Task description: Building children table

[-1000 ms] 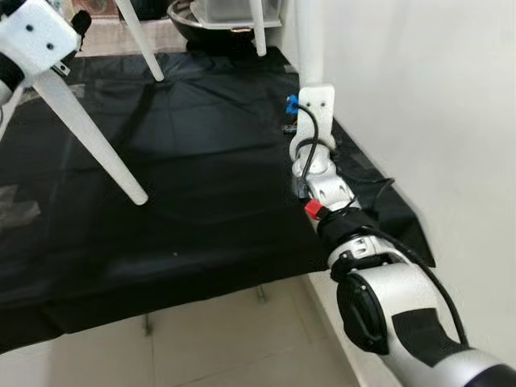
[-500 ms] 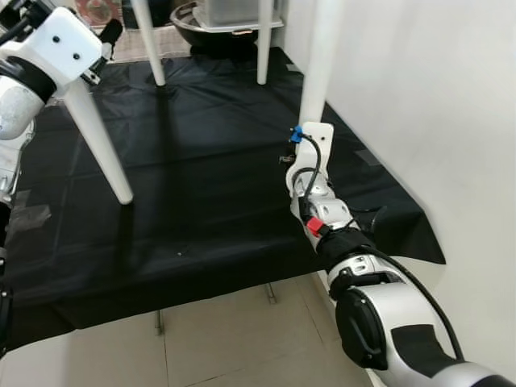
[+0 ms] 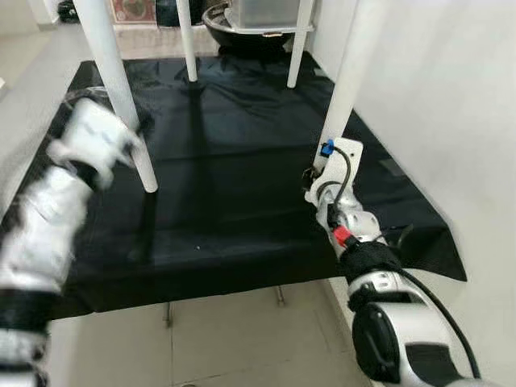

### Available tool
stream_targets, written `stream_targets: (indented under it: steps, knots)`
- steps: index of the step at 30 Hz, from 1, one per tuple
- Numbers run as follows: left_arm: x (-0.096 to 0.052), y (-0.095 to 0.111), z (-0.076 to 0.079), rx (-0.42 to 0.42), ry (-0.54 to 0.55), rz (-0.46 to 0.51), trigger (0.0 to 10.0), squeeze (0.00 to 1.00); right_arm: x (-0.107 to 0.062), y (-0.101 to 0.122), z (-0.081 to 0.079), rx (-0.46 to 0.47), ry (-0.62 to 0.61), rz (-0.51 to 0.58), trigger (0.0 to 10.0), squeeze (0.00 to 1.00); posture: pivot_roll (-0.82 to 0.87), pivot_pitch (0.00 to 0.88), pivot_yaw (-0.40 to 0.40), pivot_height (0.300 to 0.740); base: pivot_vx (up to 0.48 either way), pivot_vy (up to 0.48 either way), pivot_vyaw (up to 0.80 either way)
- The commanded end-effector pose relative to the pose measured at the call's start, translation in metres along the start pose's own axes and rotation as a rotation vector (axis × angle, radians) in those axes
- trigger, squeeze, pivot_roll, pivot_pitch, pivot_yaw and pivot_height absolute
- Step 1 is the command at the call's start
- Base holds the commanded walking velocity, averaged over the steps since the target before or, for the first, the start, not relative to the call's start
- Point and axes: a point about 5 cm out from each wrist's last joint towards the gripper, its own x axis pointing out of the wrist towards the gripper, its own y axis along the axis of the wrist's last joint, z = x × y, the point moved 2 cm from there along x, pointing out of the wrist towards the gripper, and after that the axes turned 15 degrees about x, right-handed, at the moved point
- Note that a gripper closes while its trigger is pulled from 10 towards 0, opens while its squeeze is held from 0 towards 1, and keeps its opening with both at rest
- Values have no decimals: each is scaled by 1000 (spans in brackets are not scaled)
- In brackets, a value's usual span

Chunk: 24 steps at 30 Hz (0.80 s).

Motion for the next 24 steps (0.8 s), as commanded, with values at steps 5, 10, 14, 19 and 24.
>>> stream_targets:
  steps: [5, 10, 14, 19, 24]
  knots:
    - [-16, 4, 21, -60, -17, -11, 10000, 0, -11, -7, 9, -2, 47, 4, 10000, 0, 136, 77, -36, 740, 0, 0, 0]
    - [-50, 11, 70, -156, -102, -38, 10000, 0, -50, -21, 17, -16, 261, 65, 10000, 0, 114, 71, -35, 740, 0, 0, 0]
    - [-77, 19, 91, -242, -138, -83, 10000, 0, -87, -38, 25, -75, 393, 78, 10000, 0, 110, 69, -41, 740, 0, 0, 0]
    - [-106, 28, 119, -355, -195, -136, 10000, 0, -113, -61, 33, -152, 435, 34, 10000, 0, 103, 60, -46, 740, 0, 0, 0]
    - [-118, 31, 133, -401, -235, -163, 10000, 0, -117, -66, 34, -186, 427, 31, 10000, 0, 99, 56, -41, 740, 0, 0, 476]
